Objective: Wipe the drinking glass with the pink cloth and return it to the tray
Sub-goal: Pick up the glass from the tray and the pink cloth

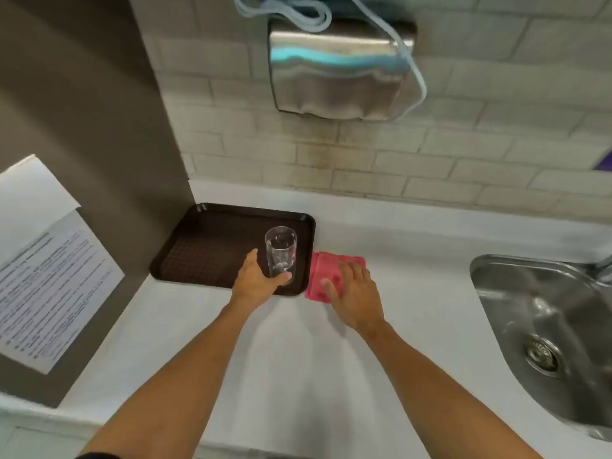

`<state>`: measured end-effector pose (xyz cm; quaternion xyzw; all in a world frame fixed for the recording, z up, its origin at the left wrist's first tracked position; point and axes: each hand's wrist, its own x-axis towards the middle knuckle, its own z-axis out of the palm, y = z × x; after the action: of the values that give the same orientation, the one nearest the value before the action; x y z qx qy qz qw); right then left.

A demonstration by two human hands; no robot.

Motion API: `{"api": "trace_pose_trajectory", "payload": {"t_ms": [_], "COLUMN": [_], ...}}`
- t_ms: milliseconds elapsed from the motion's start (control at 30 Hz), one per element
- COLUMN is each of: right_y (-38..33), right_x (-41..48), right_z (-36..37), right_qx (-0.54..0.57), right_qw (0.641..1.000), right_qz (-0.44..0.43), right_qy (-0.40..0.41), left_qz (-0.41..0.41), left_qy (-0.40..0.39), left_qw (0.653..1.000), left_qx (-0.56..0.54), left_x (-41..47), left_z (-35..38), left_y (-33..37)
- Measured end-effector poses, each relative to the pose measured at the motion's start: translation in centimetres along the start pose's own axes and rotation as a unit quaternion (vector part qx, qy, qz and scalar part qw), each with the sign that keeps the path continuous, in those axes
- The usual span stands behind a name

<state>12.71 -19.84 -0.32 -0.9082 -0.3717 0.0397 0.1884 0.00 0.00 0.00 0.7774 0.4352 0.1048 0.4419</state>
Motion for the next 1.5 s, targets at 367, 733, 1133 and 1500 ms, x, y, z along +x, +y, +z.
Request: {"api": "trace_pose_trajectory", "payload": {"t_ms": [367,733,1133,1500], "right_y": [0.5,-1.0,1.2,-3.1], "right_x": [4.8,6.7,7.5,3.0], "right_z": [2.9,5.9,6.8,-3.9], "right_qx": [-0.062,-0.085,0.022,0.473], "right_qw": [0.991,0.984,0.988,0.857], "right_qz": [0.046,0.081,0.153,0.168], "right_qy": [-0.112,-0.134,-0.028,0.115], "left_qz": [0.039,0.085,0.086,-0.07], "left_qy": [0.019,0.032,-0.122,-0.184], "left_qw": [0.997,0.987,0.892,0.846], "left_qx": [-0.07,-0.129,-0.426,-0.496], "left_x": [3.0,3.7,-0.2,-0.9], "left_z": [2.4,2.3,-0.6,-1.3], "left_y": [-0.5,-0.5,4.9,5.4]}}
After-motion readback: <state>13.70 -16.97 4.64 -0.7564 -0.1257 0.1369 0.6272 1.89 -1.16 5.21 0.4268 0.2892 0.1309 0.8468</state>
